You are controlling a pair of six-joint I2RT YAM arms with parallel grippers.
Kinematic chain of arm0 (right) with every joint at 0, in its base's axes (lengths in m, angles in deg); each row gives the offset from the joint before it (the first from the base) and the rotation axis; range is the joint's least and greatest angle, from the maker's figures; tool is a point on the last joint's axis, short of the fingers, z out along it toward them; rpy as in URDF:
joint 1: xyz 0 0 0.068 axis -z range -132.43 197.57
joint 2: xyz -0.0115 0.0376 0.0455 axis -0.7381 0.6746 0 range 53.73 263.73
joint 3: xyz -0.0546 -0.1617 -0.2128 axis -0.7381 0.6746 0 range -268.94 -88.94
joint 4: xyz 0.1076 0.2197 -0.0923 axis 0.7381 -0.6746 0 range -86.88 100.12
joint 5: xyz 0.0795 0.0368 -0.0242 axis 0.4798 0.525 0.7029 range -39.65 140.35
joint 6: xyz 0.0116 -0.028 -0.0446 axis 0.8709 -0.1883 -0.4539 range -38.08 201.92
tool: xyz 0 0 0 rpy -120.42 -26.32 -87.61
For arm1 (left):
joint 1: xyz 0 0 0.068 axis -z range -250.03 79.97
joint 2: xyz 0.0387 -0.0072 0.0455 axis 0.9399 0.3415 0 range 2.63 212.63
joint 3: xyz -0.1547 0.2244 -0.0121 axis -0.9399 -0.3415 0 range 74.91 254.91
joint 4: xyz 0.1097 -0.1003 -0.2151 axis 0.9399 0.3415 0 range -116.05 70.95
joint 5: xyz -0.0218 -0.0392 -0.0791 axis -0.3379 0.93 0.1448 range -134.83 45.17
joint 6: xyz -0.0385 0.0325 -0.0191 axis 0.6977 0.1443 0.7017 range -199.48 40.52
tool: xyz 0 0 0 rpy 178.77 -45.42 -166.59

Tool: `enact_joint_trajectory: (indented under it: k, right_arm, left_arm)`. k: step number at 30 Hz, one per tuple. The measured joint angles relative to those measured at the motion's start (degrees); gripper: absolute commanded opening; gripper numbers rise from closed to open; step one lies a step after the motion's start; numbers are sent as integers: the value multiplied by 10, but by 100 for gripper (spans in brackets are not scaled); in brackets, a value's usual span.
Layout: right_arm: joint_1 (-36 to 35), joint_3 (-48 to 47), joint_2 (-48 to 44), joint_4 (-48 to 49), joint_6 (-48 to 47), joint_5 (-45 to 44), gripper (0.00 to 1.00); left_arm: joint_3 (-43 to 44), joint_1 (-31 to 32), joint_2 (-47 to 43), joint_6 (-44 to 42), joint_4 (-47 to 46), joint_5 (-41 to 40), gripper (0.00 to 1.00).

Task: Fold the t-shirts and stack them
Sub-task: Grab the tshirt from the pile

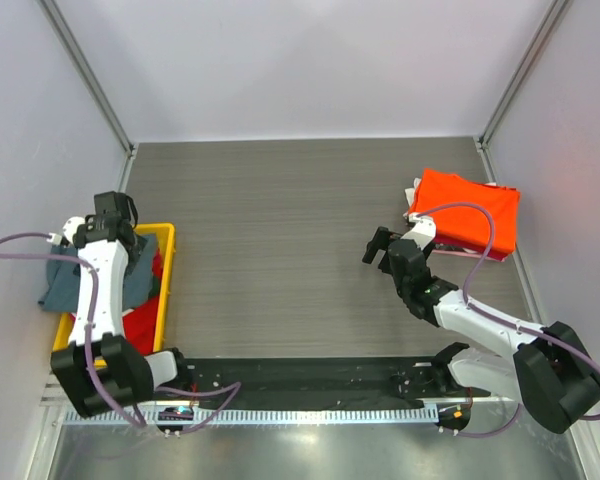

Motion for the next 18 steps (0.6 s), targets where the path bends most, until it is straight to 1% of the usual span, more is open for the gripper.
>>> enact_joint_trajectory:
  k: [1, 4, 6, 8, 12, 15, 16, 17, 18]
  right_arm:
    - [0, 0, 0, 0, 0, 0, 100]
    - [0, 0, 0, 0, 1, 0, 100]
    - [0, 0, 0, 0, 2, 0, 100]
    - [0, 0, 0, 0, 2, 0, 100]
    - [1, 0, -3, 0, 2, 0, 100]
    - [1, 0, -5, 0, 2, 0, 100]
    - [1, 0, -5, 0, 2, 0, 100]
    - [1, 1, -7, 0, 2, 0, 100]
    - [1, 1, -8, 0, 2, 0, 100]
  left_arm:
    - [-5, -10, 15, 9, -2, 1, 82]
    - [-30, -32, 50, 35, -13, 7, 78]
    - [-40, -41, 65, 50, -18, 8, 77]
    - [-47, -51, 83, 67, -29, 10, 72]
    - [-57, -75, 123, 86, -43, 25, 65]
    - [-58, -89, 143, 90, -60, 34, 38]
    - [-59, -95, 143, 86, -68, 43, 10]
    - [-59, -101, 142, 87, -73, 51, 1]
    - [-59, -111, 142, 78, -77, 62, 0]
